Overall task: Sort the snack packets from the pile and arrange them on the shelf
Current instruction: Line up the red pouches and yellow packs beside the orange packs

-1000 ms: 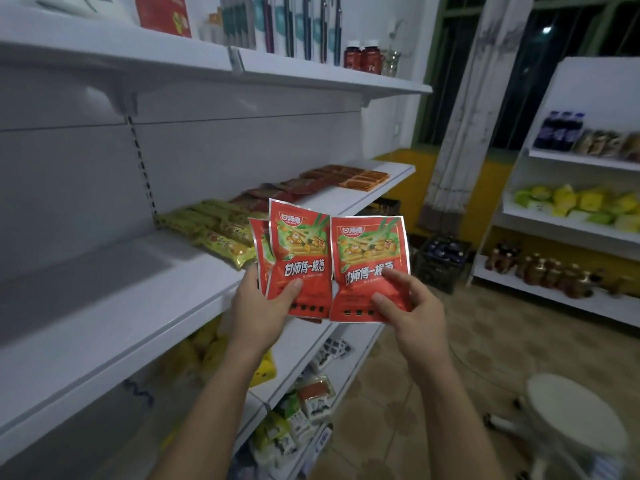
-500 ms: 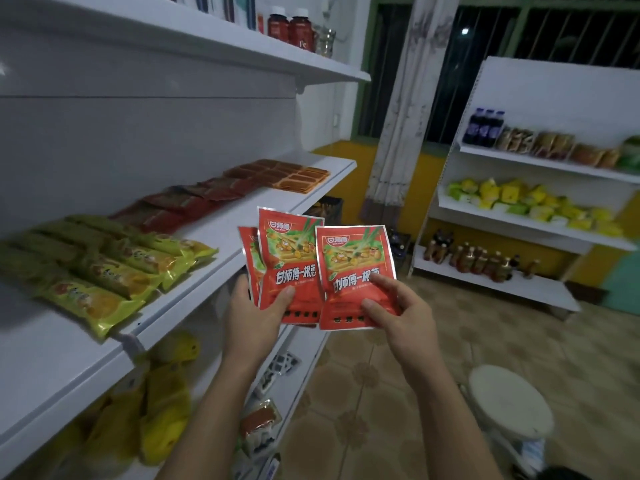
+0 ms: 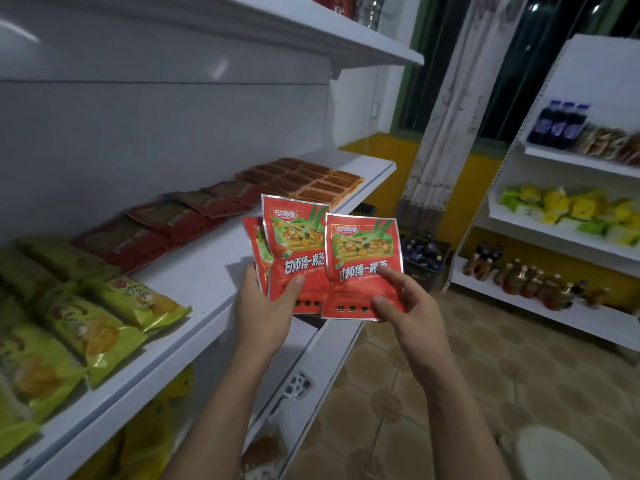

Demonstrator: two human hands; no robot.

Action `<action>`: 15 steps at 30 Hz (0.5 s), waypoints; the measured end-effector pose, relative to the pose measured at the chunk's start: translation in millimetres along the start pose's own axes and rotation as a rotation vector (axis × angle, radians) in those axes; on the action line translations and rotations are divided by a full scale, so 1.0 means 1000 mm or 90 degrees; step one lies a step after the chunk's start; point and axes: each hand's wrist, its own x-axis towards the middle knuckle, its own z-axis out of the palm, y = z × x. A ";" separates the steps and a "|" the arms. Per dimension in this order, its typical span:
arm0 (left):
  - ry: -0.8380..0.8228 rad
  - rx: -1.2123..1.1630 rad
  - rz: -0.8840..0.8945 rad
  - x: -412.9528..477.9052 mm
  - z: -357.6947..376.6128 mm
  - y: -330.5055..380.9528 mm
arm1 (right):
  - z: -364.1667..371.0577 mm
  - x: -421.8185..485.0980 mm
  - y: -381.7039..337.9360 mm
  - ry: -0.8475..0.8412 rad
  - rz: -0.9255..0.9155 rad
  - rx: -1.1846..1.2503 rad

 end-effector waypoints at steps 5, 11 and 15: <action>0.046 0.052 -0.011 0.028 0.014 0.002 | 0.004 0.054 0.010 -0.030 0.008 0.041; 0.171 0.061 -0.026 0.066 0.036 0.004 | 0.017 0.130 0.024 -0.160 0.010 0.064; 0.271 0.064 -0.034 0.089 0.054 0.008 | 0.023 0.187 0.027 -0.260 0.012 0.067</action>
